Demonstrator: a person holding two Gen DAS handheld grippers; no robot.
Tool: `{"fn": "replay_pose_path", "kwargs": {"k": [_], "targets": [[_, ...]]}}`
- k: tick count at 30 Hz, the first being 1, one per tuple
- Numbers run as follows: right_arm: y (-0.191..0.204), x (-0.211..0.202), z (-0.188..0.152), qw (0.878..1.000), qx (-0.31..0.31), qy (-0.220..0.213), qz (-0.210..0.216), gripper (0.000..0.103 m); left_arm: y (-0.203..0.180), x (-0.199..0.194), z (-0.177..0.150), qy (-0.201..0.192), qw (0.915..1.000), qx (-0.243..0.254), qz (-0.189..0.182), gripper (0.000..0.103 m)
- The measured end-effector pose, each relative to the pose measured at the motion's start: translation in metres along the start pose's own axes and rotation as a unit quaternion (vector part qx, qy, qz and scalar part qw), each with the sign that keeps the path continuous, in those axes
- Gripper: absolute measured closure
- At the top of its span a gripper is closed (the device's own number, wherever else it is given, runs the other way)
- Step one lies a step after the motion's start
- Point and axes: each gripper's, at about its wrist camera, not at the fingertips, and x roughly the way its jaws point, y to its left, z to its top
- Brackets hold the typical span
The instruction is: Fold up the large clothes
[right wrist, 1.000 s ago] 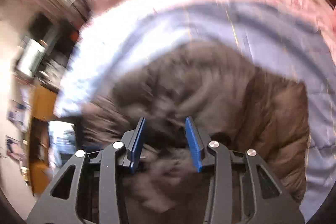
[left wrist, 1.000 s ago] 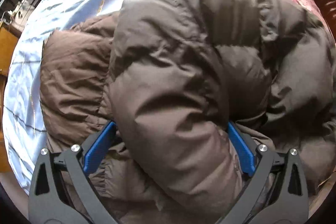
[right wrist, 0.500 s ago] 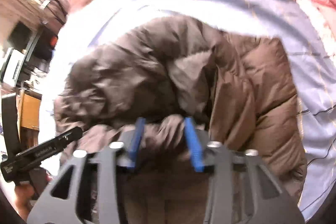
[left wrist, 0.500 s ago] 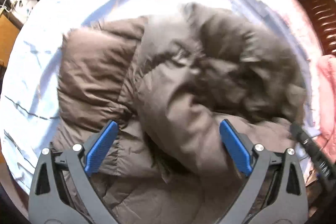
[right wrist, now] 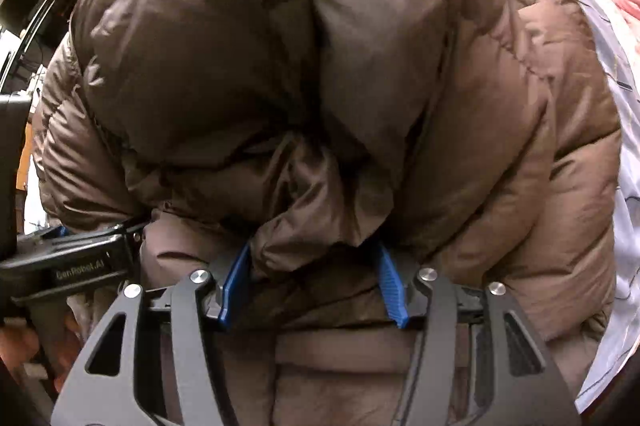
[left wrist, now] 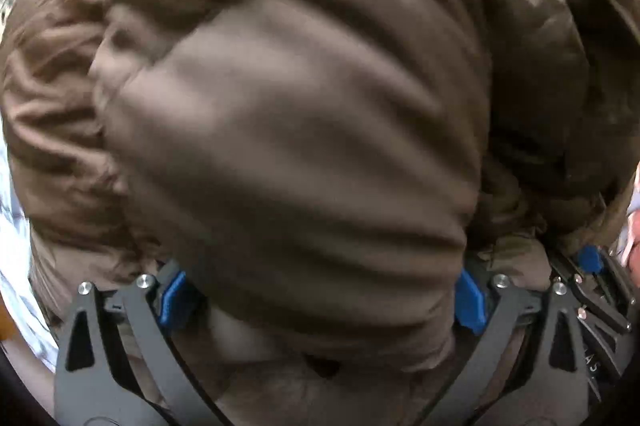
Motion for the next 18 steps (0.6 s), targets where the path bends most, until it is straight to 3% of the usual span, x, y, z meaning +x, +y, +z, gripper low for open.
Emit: {"fn": "replay_pose_path", "kwargs": {"k": [2,4,8,9,10,12,15,18], "targets": [[0.004,0.001,0.008,1.0,-0.007,0.007,-0.006,0.048,-0.003,-0.014,0.0,-0.008,0.9999,0.01,0.003,0.006],[0.003,-0.015,0.017,1.0,0.008,0.004,0.013,0.048,-0.006,-0.039,-0.002,-0.03,0.9994,0.016,-0.005,0.02],[0.001,-0.064,0.022,0.997,0.03,-0.049,0.054,0.048,-0.009,-0.108,-0.025,-0.14,0.9892,0.041,0.014,0.021],[0.002,-0.068,0.02,0.997,0.027,-0.052,0.055,0.048,-0.014,-0.114,-0.029,-0.154,0.9864,0.054,0.021,0.027],[0.003,-0.068,0.018,0.997,0.023,-0.052,0.058,0.048,-0.018,-0.116,-0.031,-0.158,0.9852,0.062,0.023,0.04],[-0.002,-0.06,0.005,0.998,0.01,-0.038,0.046,0.048,-0.038,-0.104,-0.037,-0.14,0.9856,0.09,0.029,0.052],[0.006,-0.032,-0.001,1.0,0.012,-0.013,0.023,0.048,-0.05,-0.076,-0.043,-0.124,0.9846,0.109,0.057,0.052],[0.011,-0.017,0.005,1.0,-0.002,-0.007,0.011,0.045,-0.06,-0.05,-0.029,-0.104,0.9856,0.111,0.073,0.05]]}}
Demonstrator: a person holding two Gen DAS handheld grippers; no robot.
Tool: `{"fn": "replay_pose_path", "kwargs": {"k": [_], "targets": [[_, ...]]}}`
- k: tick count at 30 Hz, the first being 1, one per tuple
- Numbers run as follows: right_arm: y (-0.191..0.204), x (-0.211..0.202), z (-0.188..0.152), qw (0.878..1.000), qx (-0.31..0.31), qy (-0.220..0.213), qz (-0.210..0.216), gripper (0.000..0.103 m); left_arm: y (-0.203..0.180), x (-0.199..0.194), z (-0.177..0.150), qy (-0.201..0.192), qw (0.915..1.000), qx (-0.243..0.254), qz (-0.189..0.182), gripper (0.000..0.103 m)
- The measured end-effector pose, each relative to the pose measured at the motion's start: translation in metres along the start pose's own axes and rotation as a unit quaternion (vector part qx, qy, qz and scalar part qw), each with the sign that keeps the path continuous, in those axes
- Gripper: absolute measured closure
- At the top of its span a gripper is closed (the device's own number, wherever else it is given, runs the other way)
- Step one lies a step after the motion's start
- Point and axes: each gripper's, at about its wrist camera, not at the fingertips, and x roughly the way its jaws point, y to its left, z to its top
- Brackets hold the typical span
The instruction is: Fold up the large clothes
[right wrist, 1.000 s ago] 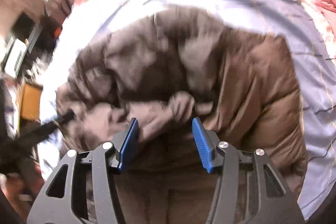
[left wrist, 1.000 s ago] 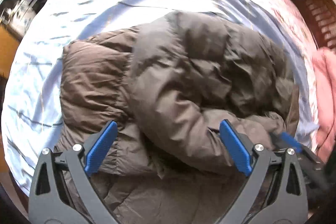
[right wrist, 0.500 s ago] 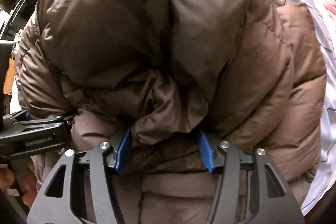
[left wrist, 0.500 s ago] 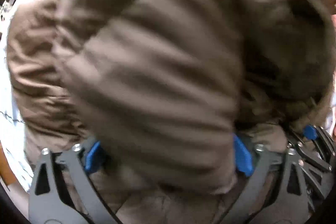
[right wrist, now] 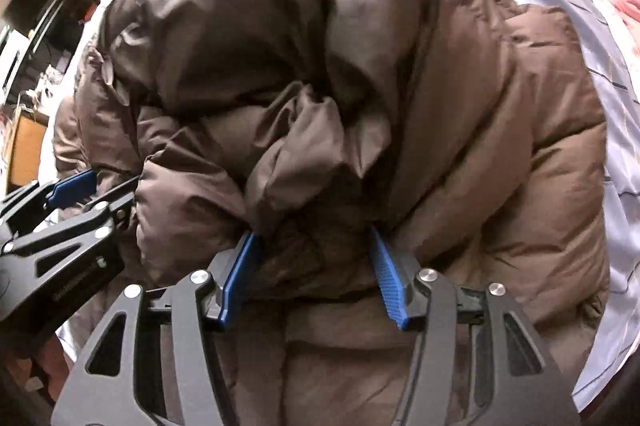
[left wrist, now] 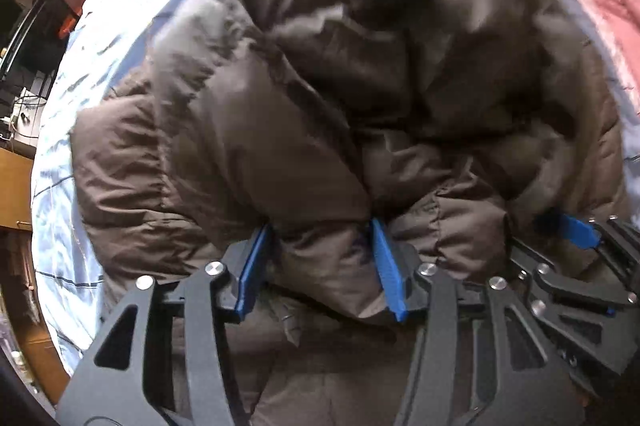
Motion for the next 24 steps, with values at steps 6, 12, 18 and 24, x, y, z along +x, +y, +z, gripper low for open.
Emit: {"fn": "replay_pose_path", "kwargs": {"k": [6,12,18,24], "targets": [[0.005,-0.007,0.017,0.999,-0.01,0.029,0.007,0.043,-0.011,-0.009,0.013,0.007,0.9997,0.022,-0.012,0.05],[-0.047,-0.084,0.075,0.986,0.089,-0.005,0.143,0.022,0.053,-0.09,0.062,-0.074,0.9902,-0.034,-0.113,0.026],[-0.118,-0.053,0.191,0.953,0.234,0.023,0.19,0.014,0.116,-0.05,0.16,-0.001,0.9766,-0.116,-0.181,0.007],[-0.11,0.013,0.242,0.94,0.252,0.121,0.196,0.014,0.114,0.03,0.202,0.114,0.9468,-0.156,-0.258,0.006]]}}
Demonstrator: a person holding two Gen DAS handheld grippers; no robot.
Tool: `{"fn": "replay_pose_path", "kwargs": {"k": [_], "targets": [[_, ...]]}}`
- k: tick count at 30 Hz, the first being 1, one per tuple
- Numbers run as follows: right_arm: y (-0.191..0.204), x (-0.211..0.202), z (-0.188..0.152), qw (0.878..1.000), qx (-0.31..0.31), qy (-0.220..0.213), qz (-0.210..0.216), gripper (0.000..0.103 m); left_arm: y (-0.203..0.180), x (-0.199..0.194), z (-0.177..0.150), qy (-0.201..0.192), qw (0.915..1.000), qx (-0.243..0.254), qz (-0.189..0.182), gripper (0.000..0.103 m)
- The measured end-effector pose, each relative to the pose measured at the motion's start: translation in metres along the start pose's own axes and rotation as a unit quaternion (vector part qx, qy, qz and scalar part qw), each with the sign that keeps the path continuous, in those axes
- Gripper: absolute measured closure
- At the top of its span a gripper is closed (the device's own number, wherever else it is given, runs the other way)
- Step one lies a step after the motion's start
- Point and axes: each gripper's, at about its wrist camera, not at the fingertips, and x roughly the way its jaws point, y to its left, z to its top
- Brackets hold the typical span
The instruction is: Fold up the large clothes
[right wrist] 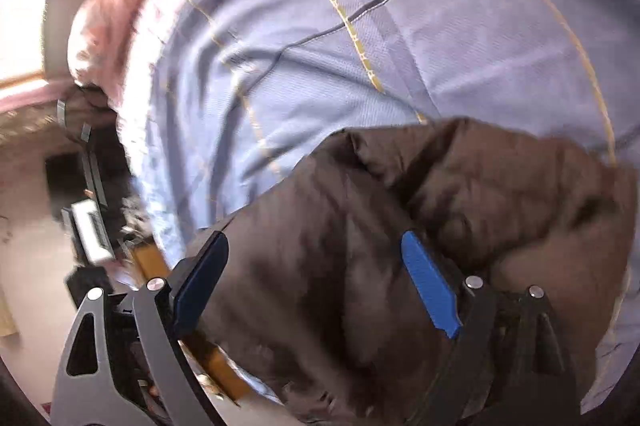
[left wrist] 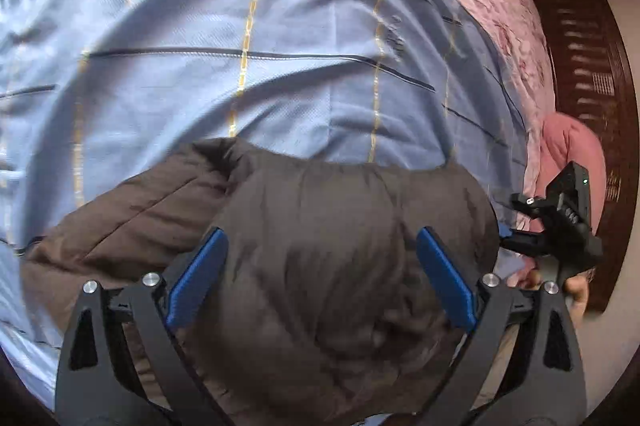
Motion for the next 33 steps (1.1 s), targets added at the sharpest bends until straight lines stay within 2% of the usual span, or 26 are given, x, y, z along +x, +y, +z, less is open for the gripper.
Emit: {"fn": "replay_pose_path", "kwargs": {"k": [3,6,10,11,12,13,14,15,16,18,21,25,26,28,31,33], "targets": [[-0.013,0.013,0.009,1.0,0.014,0.019,0.004,0.014,0.001,0.019,0.019,0.003,0.9994,0.007,0.035,0.005],[-0.027,0.036,0.009,0.995,0.046,0.08,0.034,0.007,0.01,0.048,0.033,0.049,0.9986,-0.02,0.001,0.002],[-0.013,0.059,0.01,0.993,0.022,0.112,0.031,0.003,0.016,0.069,0.035,0.06,0.9971,-0.046,-0.001,0.002],[-0.01,0.065,0.006,0.992,0.011,0.12,0.026,0.012,0.016,0.073,0.032,0.059,0.997,-0.05,-0.005,0.002],[-0.006,0.066,0.002,0.992,-0.004,0.121,0.018,0.021,0.017,0.075,0.029,0.055,0.9972,-0.05,-0.006,0.012],[0.001,0.068,-0.002,0.993,-0.026,0.117,0.004,0.039,0.018,0.075,0.026,0.046,0.9977,-0.049,-0.008,0.022],[0.006,0.064,-0.005,0.994,-0.039,0.103,0.0,0.05,0.019,0.07,0.025,0.033,0.998,-0.05,-0.019,0.027],[0.007,0.058,-0.007,0.995,-0.04,0.09,0.005,0.054,0.02,0.063,0.025,0.018,0.9978,-0.051,-0.037,0.041],[0.012,0.056,-0.007,0.996,-0.043,0.078,0.012,0.059,0.02,0.055,0.026,0.0,0.9974,-0.048,-0.054,0.051],[0.031,0.043,-0.01,0.996,-0.073,0.041,0.02,0.062,0.016,0.035,0.031,-0.04,0.9966,-0.031,-0.065,0.056],[0.068,0.021,-0.018,0.991,-0.134,-0.013,0.021,0.064,0.008,0.001,0.037,-0.093,0.993,-0.012,-0.072,0.057],[0.106,-0.02,-0.027,0.968,-0.217,-0.105,0.071,0.064,-0.004,-0.061,0.033,-0.177,0.9762,0.019,-0.124,0.057],[0.114,-0.033,-0.033,0.956,-0.247,-0.132,0.082,0.064,-0.01,-0.08,0.024,-0.201,0.9703,0.038,-0.129,0.057],[0.126,-0.052,-0.052,0.935,-0.307,-0.161,0.073,0.064,-0.018,-0.096,0.005,-0.218,0.9669,0.065,-0.116,0.057],[0.129,-0.066,-0.083,0.916,-0.359,-0.172,0.047,0.064,-0.026,-0.107,-0.037,-0.221,0.9659,0.085,-0.104,0.057],[0.118,-0.074,-0.118,0.904,-0.387,-0.177,0.032,0.063,-0.03,-0.108,-0.07,-0.22,0.9664,0.089,-0.099,0.056]]}}
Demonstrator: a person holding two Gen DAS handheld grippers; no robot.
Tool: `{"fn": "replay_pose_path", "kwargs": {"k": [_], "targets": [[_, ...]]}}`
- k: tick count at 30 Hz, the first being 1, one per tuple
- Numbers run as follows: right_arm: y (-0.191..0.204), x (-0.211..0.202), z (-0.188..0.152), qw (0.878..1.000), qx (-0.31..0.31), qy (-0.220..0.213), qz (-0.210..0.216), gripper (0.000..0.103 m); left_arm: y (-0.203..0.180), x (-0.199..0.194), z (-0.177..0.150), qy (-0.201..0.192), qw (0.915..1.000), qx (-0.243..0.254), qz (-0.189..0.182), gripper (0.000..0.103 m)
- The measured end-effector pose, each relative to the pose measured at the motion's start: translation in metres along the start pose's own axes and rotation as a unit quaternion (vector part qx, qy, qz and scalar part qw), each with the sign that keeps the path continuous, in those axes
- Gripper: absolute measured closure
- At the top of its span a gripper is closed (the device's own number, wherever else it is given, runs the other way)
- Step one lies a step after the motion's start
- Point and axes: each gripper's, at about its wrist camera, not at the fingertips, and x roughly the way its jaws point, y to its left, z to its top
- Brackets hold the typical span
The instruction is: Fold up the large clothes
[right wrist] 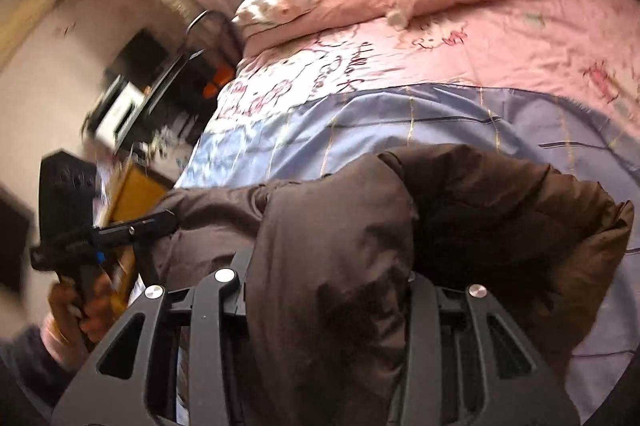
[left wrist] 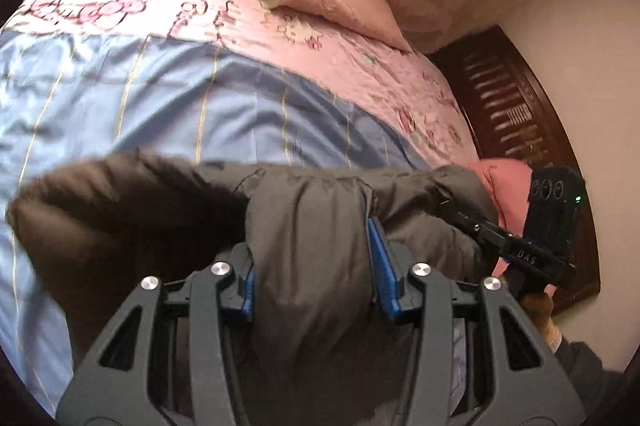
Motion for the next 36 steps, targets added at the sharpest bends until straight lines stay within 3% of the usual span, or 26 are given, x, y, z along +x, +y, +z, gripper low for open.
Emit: {"fn": "replay_pose_path", "kwargs": {"k": [4,6,9,13,18,23,24,26,30,33,36], "targets": [[0.021,-0.028,-0.069,1.0,-0.016,0.008,-0.017,0.063,-0.024,-0.028,-0.076,0.024,0.9993,0.013,0.024,0.053],[0.025,-0.037,-0.109,1.0,0.002,0.014,-0.019,0.062,-0.034,-0.036,-0.118,0.04,0.9978,0.016,0.049,0.052],[0.042,-0.047,-0.171,0.998,-0.006,0.039,-0.054,0.061,-0.046,-0.042,-0.182,0.068,0.9922,0.031,0.099,0.049],[0.048,-0.039,-0.252,0.992,0.022,0.086,-0.095,0.059,-0.033,-0.019,-0.255,0.124,0.9805,0.029,0.15,0.047],[0.038,-0.013,-0.307,0.984,0.031,0.112,-0.138,0.053,-0.024,0.019,-0.302,0.171,0.9642,0.042,0.198,0.043],[0.039,-0.028,-0.313,0.98,0.046,0.125,-0.146,0.044,-0.018,0.035,-0.31,0.181,0.9595,0.038,0.212,0.041],[0.041,-0.039,-0.312,0.977,0.059,0.127,-0.159,0.039,-0.017,0.036,-0.311,0.182,0.959,0.039,0.214,0.041],[0.042,-0.067,-0.314,0.969,0.097,0.117,-0.192,0.017,-0.015,0.036,-0.312,0.18,0.9582,0.046,0.218,0.041],[0.047,-0.131,-0.307,0.952,0.157,0.046,-0.257,0.016,-0.017,0.038,-0.317,0.178,0.9556,0.06,0.227,0.039],[0.069,-0.134,-0.264,0.96,0.1,0.003,-0.263,0.016,-0.022,0.039,-0.324,0.175,0.9518,0.078,0.24,0.037],[0.069,-0.104,-0.224,0.966,0.073,-0.011,-0.247,0.016,-0.025,0.036,-0.326,0.175,0.9482,0.087,0.251,0.036]]}}
